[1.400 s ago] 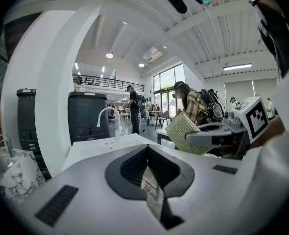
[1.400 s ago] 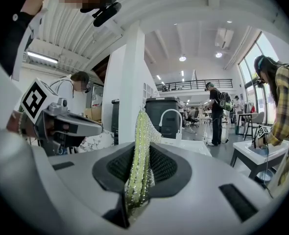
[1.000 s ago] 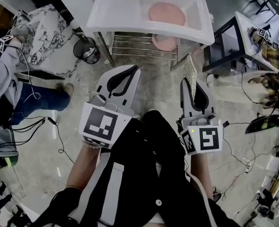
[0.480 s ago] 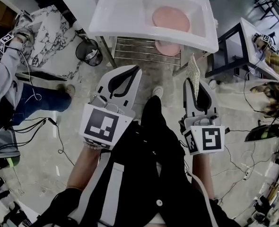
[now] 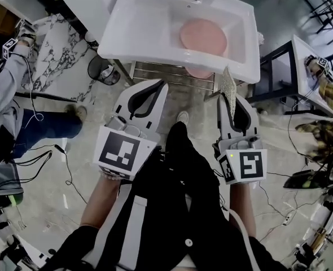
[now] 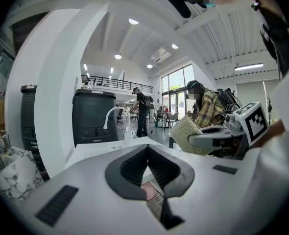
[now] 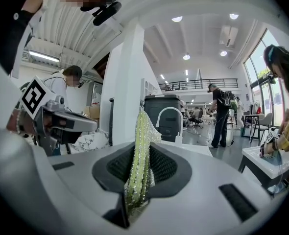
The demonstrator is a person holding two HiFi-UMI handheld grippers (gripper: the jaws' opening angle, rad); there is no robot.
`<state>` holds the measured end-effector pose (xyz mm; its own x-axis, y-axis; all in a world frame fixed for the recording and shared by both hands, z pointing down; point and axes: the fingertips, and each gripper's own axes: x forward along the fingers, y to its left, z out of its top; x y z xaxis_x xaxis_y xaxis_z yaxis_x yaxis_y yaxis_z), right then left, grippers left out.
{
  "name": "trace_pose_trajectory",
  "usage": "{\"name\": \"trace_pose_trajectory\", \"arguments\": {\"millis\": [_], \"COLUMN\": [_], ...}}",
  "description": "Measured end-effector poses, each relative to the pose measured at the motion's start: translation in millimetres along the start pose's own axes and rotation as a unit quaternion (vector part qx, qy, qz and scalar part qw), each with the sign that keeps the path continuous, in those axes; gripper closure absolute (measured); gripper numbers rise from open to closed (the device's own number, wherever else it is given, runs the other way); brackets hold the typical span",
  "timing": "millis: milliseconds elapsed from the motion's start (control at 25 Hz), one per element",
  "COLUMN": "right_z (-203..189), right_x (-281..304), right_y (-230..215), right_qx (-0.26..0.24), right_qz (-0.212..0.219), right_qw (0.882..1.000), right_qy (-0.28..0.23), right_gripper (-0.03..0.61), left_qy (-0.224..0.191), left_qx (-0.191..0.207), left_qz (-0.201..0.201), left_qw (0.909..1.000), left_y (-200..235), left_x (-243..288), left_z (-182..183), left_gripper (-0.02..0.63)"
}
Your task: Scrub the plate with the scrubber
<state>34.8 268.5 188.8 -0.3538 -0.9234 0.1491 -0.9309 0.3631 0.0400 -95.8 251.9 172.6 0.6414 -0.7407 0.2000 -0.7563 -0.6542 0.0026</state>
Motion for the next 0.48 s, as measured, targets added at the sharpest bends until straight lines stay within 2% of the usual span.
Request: {"name": "trace_pose_trajectory", "arguments": {"millis": [480], "right_z": [6], "right_x": [78], "right_y": [-81], "right_qx": [0.002], "right_qz": [0.047], "right_qw": [0.999], "right_qy": [0.001], "right_gripper": [0.506], "left_qy": [0.012], "left_qx": [-0.007], "left_qz": [0.039], "left_qw": [0.9992], "left_y": [19], "left_x": [97], "left_z": [19], "left_gripper": [0.614]}}
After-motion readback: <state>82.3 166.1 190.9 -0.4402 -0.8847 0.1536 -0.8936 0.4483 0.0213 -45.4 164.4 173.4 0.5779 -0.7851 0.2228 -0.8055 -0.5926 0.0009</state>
